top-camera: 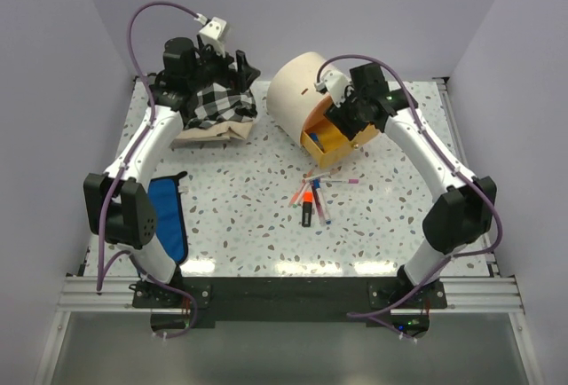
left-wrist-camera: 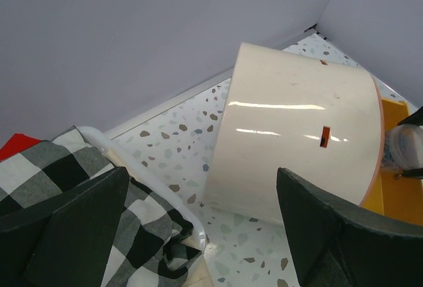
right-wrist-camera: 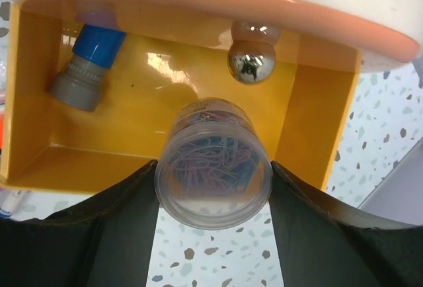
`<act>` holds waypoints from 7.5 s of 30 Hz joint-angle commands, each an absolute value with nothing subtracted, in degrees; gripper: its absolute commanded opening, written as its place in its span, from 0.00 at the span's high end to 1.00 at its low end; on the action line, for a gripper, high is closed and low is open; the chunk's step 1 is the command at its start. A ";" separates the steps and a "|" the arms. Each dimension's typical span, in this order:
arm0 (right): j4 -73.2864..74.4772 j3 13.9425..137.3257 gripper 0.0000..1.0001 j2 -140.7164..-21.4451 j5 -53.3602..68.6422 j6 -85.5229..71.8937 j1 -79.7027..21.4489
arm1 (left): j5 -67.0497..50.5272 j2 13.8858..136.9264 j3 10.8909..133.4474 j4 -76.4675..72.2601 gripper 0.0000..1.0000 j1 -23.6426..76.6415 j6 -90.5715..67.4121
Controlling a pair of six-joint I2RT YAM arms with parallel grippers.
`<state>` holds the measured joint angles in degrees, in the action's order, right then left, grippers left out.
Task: Sort the stationery into containers
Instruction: Place the stationery in the drawer, then close the drawer in the storage box, then open the drawer in the storage box, then pick up the pen from the center of the board.
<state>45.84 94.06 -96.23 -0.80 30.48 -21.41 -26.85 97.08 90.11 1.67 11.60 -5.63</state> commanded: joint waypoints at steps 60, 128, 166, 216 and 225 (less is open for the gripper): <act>34.02 79.53 1.00 -90.87 16.52 0.44 -6.94 | -39.46 133.77 115.75 -24.26 0.86 11.86 -14.32; 24.35 81.29 0.41 -88.67 24.52 7.73 -9.76 | -37.79 127.88 110.57 -21.62 0.49 9.40 -14.59; 19.16 89.38 0.58 -97.03 18.46 -3.07 -13.18 | -38.06 127.88 109.34 -22.50 0.46 9.49 -15.91; 35.51 78.58 1.00 -79.19 9.14 2.90 -13.80 | -37.79 128.41 110.92 -22.68 0.45 9.40 -15.56; 36.21 78.05 0.67 -78.40 10.89 3.43 -13.80 | -37.18 127.97 111.62 -22.24 0.44 8.88 -14.24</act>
